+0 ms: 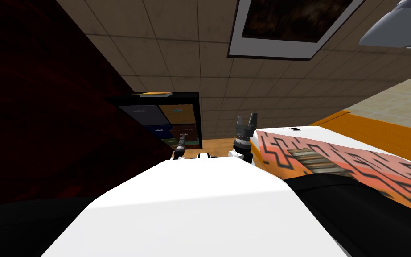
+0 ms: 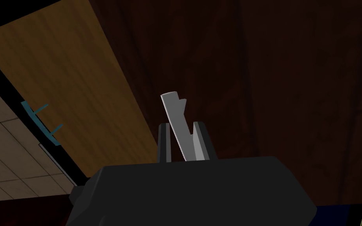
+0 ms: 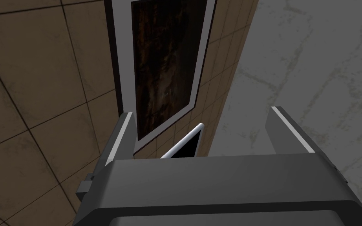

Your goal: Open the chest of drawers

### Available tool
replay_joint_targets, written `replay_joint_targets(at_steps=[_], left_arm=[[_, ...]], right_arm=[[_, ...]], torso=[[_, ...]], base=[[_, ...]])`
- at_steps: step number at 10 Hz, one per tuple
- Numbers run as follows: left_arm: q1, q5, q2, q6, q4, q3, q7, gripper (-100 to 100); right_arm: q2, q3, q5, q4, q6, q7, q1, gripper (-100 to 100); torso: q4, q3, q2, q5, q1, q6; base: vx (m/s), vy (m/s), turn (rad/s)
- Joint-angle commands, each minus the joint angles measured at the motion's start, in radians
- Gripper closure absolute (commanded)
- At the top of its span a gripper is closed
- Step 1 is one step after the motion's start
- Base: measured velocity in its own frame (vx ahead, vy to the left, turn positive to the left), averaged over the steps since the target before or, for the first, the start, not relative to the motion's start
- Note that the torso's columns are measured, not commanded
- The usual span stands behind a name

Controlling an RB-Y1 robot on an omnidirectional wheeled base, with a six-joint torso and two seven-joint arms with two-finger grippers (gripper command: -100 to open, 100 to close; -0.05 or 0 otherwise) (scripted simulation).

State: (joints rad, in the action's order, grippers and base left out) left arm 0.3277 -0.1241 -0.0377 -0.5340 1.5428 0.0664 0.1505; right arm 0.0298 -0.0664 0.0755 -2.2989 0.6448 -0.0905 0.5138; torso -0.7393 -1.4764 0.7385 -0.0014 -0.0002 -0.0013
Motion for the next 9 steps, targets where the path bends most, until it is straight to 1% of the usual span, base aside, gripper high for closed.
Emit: replay_joint_targets(at_steps=[1, 2, 3, 5, 9], left_arm=[[0.017, -0.002, -0.002, -0.001, 0.024, 0.007, -0.001, 100], [0.025, -0.003, -0.004, -0.002, 0.034, 0.01, -0.002, 100], [0.035, -0.004, -0.006, 0.044, 0.076, 0.015, -0.006, -100], [0.045, -0.004, -0.009, 0.086, 0.132, 0.02, -0.01, -100], [0.067, -0.005, -0.015, 0.172, 0.238, 0.028, -0.016, -100]], right_arm=[[0.0, 0.0, 0.0, 0.0, 0.0, 0.0, 0.0, 0], [0.0, 0.0, 0.0, 0.0, 0.0, 0.0, 0.0, 0], [0.0, 0.0, 0.0, 0.0, 0.0, 0.0, 0.0, 0], [0.0, 0.0, 0.0, 0.0, 0.0, 0.0, 0.0, 0], [0.0, 0.0, 0.0, 0.0, 0.0, 0.0, 0.0, 0]], torso=[[-0.001, 0.003, 0.004, 0.001, 0.001, -0.001], [-0.001, 0.003, 0.003, 0.0, 0.001, -0.001], [-0.002, 0.002, 0.003, 0.0, 0.001, -0.001], [0.003, -0.004, -0.007, 0.001, 0.001, 0.001], [0.001, 0.002, 0.001, 0.001, 0.0, 0.001]], base=[[-0.17, -0.002, 0.011], [-0.169, -0.005, 0.017], [-0.087, -0.002, -0.022], [0.009, 0.006, -0.018], [0.005, 0.002, -0.018]])
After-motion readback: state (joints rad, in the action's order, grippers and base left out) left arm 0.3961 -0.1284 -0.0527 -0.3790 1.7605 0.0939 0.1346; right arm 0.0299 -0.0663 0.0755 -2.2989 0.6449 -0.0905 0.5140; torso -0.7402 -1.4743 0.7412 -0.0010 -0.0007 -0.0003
